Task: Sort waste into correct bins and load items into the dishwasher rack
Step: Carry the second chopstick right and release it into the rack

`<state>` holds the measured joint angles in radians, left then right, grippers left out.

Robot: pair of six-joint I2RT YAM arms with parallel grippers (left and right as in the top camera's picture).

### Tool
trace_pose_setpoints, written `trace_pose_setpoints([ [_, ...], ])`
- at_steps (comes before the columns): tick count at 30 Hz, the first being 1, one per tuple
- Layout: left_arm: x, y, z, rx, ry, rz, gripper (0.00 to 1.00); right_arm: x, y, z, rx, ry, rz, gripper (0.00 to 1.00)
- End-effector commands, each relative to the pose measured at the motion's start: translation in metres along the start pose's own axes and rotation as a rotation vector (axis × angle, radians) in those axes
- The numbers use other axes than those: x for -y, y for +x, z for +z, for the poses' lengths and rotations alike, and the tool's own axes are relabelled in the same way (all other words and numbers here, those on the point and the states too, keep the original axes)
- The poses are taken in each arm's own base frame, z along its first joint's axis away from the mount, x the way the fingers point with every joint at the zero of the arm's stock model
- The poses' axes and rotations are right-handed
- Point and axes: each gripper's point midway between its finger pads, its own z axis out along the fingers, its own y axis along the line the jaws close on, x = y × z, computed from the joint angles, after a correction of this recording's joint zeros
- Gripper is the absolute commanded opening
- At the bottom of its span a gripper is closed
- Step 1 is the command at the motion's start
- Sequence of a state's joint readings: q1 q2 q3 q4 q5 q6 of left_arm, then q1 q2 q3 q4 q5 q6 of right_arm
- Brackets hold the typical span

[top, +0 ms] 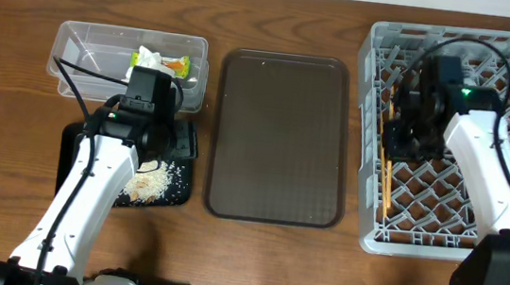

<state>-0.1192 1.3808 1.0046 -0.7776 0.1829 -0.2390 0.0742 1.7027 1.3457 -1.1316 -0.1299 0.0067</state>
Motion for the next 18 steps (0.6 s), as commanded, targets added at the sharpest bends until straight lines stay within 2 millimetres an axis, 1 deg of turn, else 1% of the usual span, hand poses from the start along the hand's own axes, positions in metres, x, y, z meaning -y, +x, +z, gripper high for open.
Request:
trace_pose_setpoints([
  [1, -0.002, -0.003, -0.002, 0.010, -0.007, -0.013, 0.67, 0.000, 0.004, 0.011, -0.016, -0.009, -0.020, 0.13],
  [3, -0.002, -0.003, -0.002, 0.010, -0.007, -0.013, 0.67, 0.000, 0.001, 0.011, -0.005, -0.009, -0.021, 0.16],
  [7, -0.002, -0.003, -0.002, 0.010, -0.007, -0.013, 0.67, 0.000, -0.005, 0.010, 0.018, -0.009, -0.024, 0.25],
  [9, -0.002, -0.003, -0.002, 0.011, -0.008, -0.013, 0.67, 0.000, -0.007, 0.008, 0.027, -0.010, -0.024, 0.27],
  [12, -0.002, -0.003, -0.003, 0.014, -0.006, -0.012, 0.67, -0.002, -0.014, -0.005, 0.069, -0.011, -0.012, 0.29],
  [14, 0.000, -0.006, -0.005, 0.028, -0.001, 0.003, 0.68, -0.001, -0.025, -0.022, 0.134, -0.010, -0.001, 0.31],
  [15, 0.001, -0.010, -0.007, 0.046, 0.004, 0.023, 0.68, -0.001, -0.031, -0.030, 0.169, -0.011, 0.007, 0.33],
  [16, 0.004, -0.014, -0.009, 0.069, 0.011, 0.046, 0.68, -0.001, -0.039, -0.042, 0.224, -0.016, 0.021, 0.44],
  [18, 0.010, -0.024, -0.013, 0.121, 0.028, 0.090, 0.68, -0.004, -0.055, -0.062, 0.323, -0.049, 0.025, 0.72],
])
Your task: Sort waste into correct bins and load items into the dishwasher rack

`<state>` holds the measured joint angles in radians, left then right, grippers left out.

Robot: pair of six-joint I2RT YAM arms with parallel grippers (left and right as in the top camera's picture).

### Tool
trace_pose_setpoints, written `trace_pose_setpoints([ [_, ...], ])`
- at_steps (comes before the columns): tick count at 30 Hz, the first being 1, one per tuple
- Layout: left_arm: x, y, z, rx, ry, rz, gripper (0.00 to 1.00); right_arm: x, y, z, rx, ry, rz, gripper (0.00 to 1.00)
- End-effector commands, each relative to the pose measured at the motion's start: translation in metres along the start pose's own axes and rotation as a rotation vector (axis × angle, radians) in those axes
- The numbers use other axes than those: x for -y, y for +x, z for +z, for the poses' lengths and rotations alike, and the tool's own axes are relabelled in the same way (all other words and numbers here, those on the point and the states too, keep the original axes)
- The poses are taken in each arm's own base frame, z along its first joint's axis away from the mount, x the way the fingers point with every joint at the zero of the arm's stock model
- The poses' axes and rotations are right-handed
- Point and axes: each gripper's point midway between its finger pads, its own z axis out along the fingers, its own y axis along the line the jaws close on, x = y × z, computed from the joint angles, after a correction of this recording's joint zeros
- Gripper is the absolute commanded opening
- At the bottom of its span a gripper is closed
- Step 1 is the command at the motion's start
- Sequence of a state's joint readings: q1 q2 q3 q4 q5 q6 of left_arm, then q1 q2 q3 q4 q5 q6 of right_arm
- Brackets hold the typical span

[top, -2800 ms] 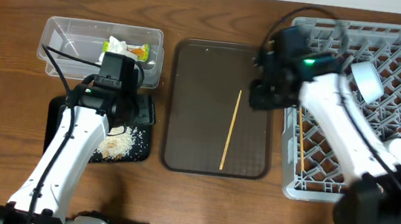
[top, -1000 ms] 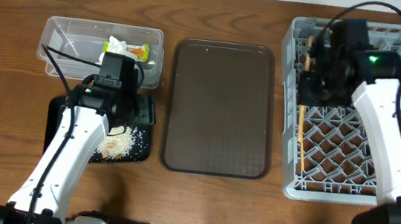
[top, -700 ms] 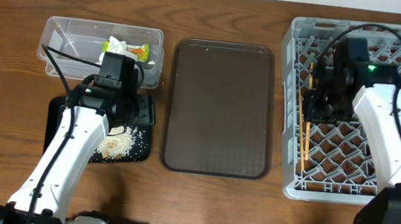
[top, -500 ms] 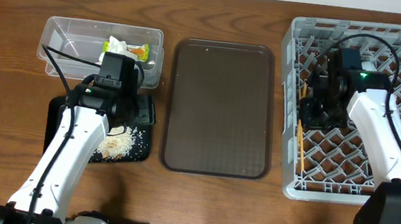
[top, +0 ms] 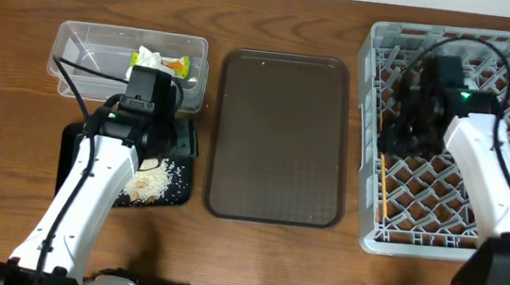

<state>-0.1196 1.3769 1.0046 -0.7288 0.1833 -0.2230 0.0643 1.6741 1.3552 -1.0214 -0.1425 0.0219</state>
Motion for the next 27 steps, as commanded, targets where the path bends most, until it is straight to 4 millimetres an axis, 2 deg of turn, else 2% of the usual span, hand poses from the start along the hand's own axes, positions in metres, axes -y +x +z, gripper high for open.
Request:
trace_pose_setpoints([
  [1, 0.009, -0.018, -0.012, 0.091, 0.020, 0.081, 0.68, -0.007, -0.037, -0.049, 0.212, -0.058, 0.017, 0.80],
  [2, 0.014, -0.024, -0.013, 0.118, 0.031, 0.103, 0.68, -0.013, -0.048, -0.057, 0.267, -0.104, 0.003, 0.94],
  [3, 0.017, -0.026, -0.013, 0.132, 0.037, 0.116, 0.68, -0.019, -0.054, -0.063, 0.302, -0.140, -0.025, 0.98],
  [5, 0.023, -0.031, -0.013, 0.155, 0.048, 0.132, 0.68, -0.025, -0.062, -0.069, 0.345, -0.190, -0.081, 0.99],
  [7, 0.023, -0.030, -0.013, 0.149, 0.048, 0.134, 0.68, -0.018, -0.062, -0.068, 0.343, -0.176, -0.064, 0.99],
  [10, 0.016, -0.011, -0.010, 0.069, 0.023, 0.122, 0.68, 0.002, -0.049, -0.064, 0.288, -0.123, -0.010, 0.99],
  [13, 0.001, 0.020, -0.011, -0.061, -0.019, 0.093, 0.68, 0.022, -0.031, -0.061, 0.217, -0.088, 0.072, 0.99],
  [18, -0.011, 0.051, -0.020, -0.169, -0.051, 0.079, 0.66, 0.036, -0.006, -0.065, 0.148, -0.080, 0.137, 0.99],
  [22, -0.013, 0.065, -0.037, -0.112, -0.036, 0.095, 0.67, 0.034, 0.009, -0.069, 0.170, -0.074, 0.135, 0.99],
  [23, -0.013, 0.067, -0.042, -0.082, -0.029, 0.102, 0.75, 0.033, 0.013, -0.070, 0.183, -0.073, 0.132, 0.99],
  [27, -0.011, 0.070, -0.072, 0.113, 0.017, 0.142, 0.79, 0.027, 0.035, -0.077, 0.294, -0.061, 0.102, 0.99],
])
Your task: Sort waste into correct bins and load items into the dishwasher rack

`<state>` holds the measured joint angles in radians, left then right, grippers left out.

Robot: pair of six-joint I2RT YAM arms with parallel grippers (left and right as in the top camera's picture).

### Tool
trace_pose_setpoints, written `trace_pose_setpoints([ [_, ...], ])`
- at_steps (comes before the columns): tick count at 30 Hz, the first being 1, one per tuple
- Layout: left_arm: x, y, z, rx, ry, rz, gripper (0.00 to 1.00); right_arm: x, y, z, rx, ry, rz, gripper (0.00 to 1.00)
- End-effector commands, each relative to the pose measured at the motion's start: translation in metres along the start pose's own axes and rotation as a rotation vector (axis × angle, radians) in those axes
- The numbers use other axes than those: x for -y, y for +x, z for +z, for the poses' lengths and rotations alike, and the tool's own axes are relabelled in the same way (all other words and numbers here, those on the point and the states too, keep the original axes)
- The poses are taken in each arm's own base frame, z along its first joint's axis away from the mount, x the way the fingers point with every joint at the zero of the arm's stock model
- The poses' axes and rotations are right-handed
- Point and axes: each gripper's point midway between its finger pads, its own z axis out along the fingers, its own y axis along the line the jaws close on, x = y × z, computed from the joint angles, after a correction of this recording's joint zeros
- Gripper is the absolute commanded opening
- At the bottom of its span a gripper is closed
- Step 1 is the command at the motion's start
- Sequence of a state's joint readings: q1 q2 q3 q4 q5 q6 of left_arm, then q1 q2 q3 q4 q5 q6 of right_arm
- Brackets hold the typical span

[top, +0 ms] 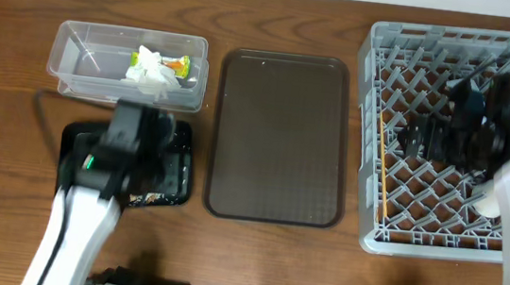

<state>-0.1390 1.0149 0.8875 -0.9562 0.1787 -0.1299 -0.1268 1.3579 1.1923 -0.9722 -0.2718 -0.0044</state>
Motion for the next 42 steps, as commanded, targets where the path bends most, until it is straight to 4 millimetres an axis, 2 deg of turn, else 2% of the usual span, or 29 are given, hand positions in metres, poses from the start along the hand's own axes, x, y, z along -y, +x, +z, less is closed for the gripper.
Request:
trace_pose_setpoints([
  [1, 0.000, 0.003, -0.025, 0.168, 0.018, 0.037, 0.82, -0.003, 0.017, -0.019, 0.110, 0.008, -0.024, 0.99],
  [4, 0.002, 0.001, -0.046, 0.314, 0.041, 0.055, 0.87, 0.002, 0.030, -0.032, 0.237, 0.063, -0.051, 0.99],
  [8, 0.008, -0.009, -0.077, 0.494, 0.075, 0.076, 0.88, 0.010, 0.042, -0.048, 0.378, 0.128, -0.074, 0.99],
  [12, 0.009, -0.004, -0.089, 0.544, 0.085, 0.082, 0.88, 0.007, 0.056, -0.057, 0.433, 0.127, -0.085, 0.99],
  [21, 0.008, -0.001, -0.088, 0.535, 0.083, 0.081, 0.88, 0.009, 0.093, -0.049, 0.311, 0.128, -0.060, 0.99],
  [27, 0.008, 0.000, -0.087, 0.528, 0.082, 0.080, 0.88, 0.010, 0.106, -0.046, 0.257, 0.128, -0.048, 0.99],
  [37, 0.008, 0.000, -0.087, 0.528, 0.082, 0.080, 0.88, 0.008, 0.111, -0.048, 0.258, 0.131, -0.065, 0.99],
  [42, 0.008, 0.000, -0.087, 0.528, 0.082, 0.080, 0.88, -0.008, 0.094, -0.066, 0.410, 0.112, -0.190, 0.99],
])
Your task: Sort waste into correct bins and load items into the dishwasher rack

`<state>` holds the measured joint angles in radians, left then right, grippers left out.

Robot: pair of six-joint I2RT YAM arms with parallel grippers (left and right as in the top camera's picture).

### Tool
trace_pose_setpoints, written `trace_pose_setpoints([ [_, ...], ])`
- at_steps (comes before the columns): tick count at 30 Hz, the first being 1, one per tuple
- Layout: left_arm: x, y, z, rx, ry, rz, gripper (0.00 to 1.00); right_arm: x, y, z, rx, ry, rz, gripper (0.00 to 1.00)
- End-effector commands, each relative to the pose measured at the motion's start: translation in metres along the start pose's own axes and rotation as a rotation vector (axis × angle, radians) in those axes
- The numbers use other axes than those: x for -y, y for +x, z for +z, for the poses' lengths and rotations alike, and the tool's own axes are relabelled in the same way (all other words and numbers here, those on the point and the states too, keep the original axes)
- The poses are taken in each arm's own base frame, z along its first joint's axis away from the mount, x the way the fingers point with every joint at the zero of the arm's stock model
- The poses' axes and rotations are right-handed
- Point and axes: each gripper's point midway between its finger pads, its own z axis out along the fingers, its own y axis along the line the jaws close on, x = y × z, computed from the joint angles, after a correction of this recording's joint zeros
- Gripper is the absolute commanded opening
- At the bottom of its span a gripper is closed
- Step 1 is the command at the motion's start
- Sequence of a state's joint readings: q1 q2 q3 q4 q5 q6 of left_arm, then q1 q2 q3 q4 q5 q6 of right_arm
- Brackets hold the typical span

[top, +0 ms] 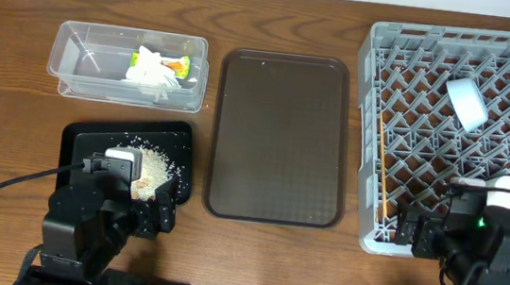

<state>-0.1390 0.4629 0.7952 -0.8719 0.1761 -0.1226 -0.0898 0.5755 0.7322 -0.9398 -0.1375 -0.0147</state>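
Note:
A clear plastic bin (83,58) at the back left holds a crumpled white tissue (149,67) and a coloured wrapper. In front of it a black tray (84,139) carries scattered rice (150,165). The grey dishwasher rack (375,127) on the right holds orange chopsticks (381,170) along its left side and a pale cup (466,101) lying near the back. My left gripper (154,215) sits low at the black tray's front edge. My right gripper (414,231) is at the rack's front edge. Neither jaw gap shows clearly.
A bare brown serving tray (281,136) lies in the middle of the wooden table. A white rounded item (507,188) rests at the rack's right side, and a blue object shows at the far right edge. Both arm bases fill the front corners.
Both arms have drawn back to the table's front edge. The left one was over the black tray, the right one over the rack's middle. The tray's rice and the pale cup now show uncovered.
At first my left arm reached over the black tray's rice and my right gripper was low in the rack's left part by the chopsticks. Then the right gripper stood over the rack's right half and the left arm lower. Now both are folded at the front.

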Motion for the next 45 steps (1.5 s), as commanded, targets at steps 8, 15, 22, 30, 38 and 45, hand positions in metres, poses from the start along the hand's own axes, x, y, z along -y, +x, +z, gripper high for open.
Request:
trace_pose_setpoints([
  [8, -0.004, 0.002, 0.001, -0.004, -0.017, 0.011, 0.89, -0.019, -0.027, -0.022, 0.465, -0.044, -0.160, 0.99],
  [15, -0.004, 0.002, 0.001, -0.004, -0.017, 0.011, 0.89, -0.021, -0.030, -0.001, 0.679, -0.054, -0.186, 0.99],
  [22, -0.004, 0.002, 0.001, -0.004, -0.017, 0.011, 0.89, -0.010, -0.019, 0.034, 0.717, -0.008, -0.172, 0.99],
  [30, -0.004, 0.002, 0.001, -0.004, -0.017, 0.011, 0.89, 0.004, -0.010, 0.047, 0.698, 0.061, -0.145, 0.99],
  [38, -0.004, 0.002, 0.001, -0.004, -0.017, 0.011, 0.89, 0.004, -0.010, 0.048, 0.697, 0.061, -0.145, 0.99],
  [45, -0.004, 0.002, 0.001, -0.004, -0.017, 0.011, 0.89, 0.004, -0.010, 0.048, 0.697, 0.061, -0.145, 0.99],
])
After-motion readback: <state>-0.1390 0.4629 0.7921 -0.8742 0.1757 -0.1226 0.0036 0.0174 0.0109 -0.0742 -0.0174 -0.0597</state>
